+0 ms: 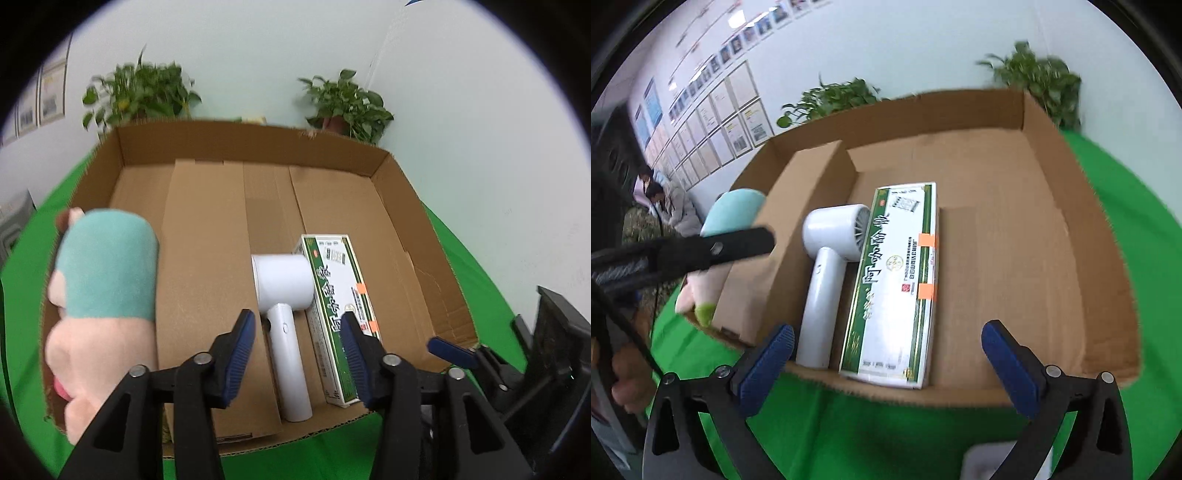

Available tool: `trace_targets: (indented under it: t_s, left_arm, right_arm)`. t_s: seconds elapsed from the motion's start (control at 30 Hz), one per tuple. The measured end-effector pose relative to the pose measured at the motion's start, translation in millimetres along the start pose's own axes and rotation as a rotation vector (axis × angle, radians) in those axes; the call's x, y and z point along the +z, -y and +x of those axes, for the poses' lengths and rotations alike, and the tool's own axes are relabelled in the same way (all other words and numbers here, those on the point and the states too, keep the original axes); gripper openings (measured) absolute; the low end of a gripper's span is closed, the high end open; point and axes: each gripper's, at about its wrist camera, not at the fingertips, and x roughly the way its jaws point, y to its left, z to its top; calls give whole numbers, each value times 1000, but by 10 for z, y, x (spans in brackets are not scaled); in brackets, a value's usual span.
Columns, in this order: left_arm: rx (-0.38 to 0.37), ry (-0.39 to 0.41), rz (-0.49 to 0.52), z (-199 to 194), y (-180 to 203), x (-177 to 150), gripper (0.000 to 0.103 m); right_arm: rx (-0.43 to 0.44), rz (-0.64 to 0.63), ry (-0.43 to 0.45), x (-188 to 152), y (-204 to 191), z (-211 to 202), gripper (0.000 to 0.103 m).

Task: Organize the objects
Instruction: 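Lower the medicine box into the box and open the right gripper, then withdraw the right gripper and move it toward the white phone stand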

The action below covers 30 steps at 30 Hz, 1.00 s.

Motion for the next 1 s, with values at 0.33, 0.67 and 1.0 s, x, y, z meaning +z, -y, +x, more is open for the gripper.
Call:
trace_targets:
  t_s: [0.33,0.67,1.0]
  left_arm:
    - [104,143,46,-337,163,-115,77]
    - [227,147,33,-353,142,-251,78]
    - [302,163,37,-394,172,-505,78]
  right_arm:
    - [-51,-61,33,-208,-72,-325,102]
    - [-47,-70,97,-338,-108,-572,103]
    - [-13,-21,162,-464,71,-912,102]
